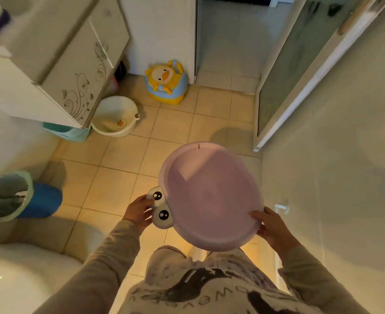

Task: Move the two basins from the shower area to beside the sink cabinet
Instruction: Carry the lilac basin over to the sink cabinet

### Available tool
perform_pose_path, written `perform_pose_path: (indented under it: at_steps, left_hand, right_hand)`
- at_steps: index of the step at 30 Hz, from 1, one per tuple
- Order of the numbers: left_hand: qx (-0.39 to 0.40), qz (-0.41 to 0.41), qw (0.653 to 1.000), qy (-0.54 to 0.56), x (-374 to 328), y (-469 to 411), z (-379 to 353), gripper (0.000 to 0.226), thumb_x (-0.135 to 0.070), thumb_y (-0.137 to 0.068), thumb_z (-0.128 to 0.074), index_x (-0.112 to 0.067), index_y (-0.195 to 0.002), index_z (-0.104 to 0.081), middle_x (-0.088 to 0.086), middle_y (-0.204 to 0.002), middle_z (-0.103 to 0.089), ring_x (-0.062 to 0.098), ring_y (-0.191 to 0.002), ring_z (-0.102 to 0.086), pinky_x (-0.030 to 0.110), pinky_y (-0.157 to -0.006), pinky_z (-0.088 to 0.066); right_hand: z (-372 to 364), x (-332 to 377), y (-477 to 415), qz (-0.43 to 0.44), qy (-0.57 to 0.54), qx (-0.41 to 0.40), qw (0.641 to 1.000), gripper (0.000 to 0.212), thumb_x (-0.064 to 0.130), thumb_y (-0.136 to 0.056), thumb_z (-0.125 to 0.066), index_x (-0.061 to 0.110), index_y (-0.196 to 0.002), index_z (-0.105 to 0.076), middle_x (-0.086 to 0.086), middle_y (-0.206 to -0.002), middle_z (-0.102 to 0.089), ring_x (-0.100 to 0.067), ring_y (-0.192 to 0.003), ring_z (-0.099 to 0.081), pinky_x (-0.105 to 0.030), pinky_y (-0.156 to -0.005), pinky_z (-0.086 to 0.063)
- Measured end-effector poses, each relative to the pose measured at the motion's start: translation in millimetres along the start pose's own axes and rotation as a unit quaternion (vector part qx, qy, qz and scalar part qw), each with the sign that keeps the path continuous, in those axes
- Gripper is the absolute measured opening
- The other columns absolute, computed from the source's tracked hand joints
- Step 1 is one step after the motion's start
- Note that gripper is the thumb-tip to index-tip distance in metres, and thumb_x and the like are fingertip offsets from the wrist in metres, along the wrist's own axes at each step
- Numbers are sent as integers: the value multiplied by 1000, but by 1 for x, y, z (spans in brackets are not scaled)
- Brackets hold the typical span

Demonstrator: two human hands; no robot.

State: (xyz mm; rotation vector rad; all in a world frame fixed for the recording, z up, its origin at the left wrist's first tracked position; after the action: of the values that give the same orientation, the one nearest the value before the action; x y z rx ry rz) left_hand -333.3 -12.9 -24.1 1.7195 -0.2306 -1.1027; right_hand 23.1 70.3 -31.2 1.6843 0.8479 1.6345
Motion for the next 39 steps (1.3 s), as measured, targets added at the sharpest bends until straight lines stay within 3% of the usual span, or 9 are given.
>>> perform_pose_path:
  at_steps: [4, 8, 11, 14, 18, 22, 25, 29, 39]
  left_hand:
    - [-53, 14, 997, 53, -19, -19, -18, 19, -7, -91, -49, -7, -110, -52, 9, -84, -56, 24, -74, -54, 35, -64, -48]
    - [-91, 27, 989, 116, -43, -39, -35, 13, -3, -89, -49, -10, -96, -57, 9, -82, -56, 23, -73, -55, 35, -62, -47]
    - [-116, 41, 979, 162, -50, -47, -43, 15, -2, -87, -50, -11, -96, -58, 10, -86, -58, 25, -76, -57, 35, -64, -49]
    - [-130, 50, 971, 196, -59, -58, -51, 18, -3, -86, -52, -10, -102, -56, 11, -89, -59, 26, -80, -58, 36, -64, -50]
    - [-147, 55, 960, 234, -82, -83, -58, 13, -1, -84, -54, -12, -90, -58, 12, -89, -60, 26, -79, -58, 37, -64, -49]
    - [-149, 58, 954, 253, -124, -122, -63, 13, -1, -85, -53, -12, -89, -58, 11, -90, -60, 27, -80, -58, 38, -66, -49]
    - [-149, 62, 958, 238, -168, -152, -69, 18, -2, -87, -51, -9, -102, -56, 11, -88, -59, 26, -77, -57, 37, -64, -49]
    - [-156, 33, 959, 234, -240, -184, -73, 23, -3, -89, -49, -8, -111, -52, 8, -83, -57, 23, -71, -55, 35, -62, -46]
    - [-196, 24, 936, 292, -321, -223, -75, 21, -1, -88, -49, -7, -108, -54, 9, -81, -56, 22, -70, -53, 33, -62, -47]
  right_hand:
    - [-15, 58, -49, -12, 40, 25, 999, 36, 1, -82, -59, 6, -118, -57, -12, -105, -62, -31, -90, -57, -36, -70, -51]
    - [-46, 134, -99, -3, 112, 79, 991, 37, 3, -83, -59, 7, -119, -57, -13, -110, -60, -32, -94, -56, -34, -68, -51]
    - [-77, 184, -130, 9, 171, 117, 978, 40, 6, -83, -60, 10, -122, -56, -11, -113, -59, -34, -103, -55, -38, -77, -53]
    - [-107, 225, -158, 23, 215, 139, 966, 36, 6, -82, -59, 13, -117, -57, -10, -110, -60, -30, -97, -56, -35, -69, -52]
    - [-147, 262, -195, 18, 256, 163, 953, 34, 7, -82, -59, 13, -116, -58, -13, -111, -59, -29, -96, -56, -32, -64, -51]
    - [-190, 302, -228, 18, 264, 170, 949, 30, 5, -81, -60, 14, -110, -59, -13, -109, -60, -32, -98, -55, -34, -67, -52]
    - [-216, 335, -251, 14, 255, 150, 955, 35, 2, -82, -59, 8, -116, -57, -14, -110, -59, -32, -99, -54, -36, -70, -52]
    - [-249, 375, -276, -2, 250, 131, 959, 40, -1, -82, -59, 1, -121, -56, -16, -110, -59, -35, -101, -54, -49, -88, -49]
    - [-347, 454, -338, 0, 299, 174, 938, 38, -1, -82, -58, 0, -120, -56, -15, -105, -60, -35, -96, -54, -44, -77, -51]
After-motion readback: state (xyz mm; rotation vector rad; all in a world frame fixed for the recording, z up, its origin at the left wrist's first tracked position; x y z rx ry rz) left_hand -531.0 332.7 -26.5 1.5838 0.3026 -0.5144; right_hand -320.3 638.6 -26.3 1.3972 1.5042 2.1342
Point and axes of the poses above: each hand's wrist, its own y-axis away from the middle knuckle, its own z-axis out of the back of the hand, x = y × z, the point moved 10 cm from there along -y, towards the middle knuckle
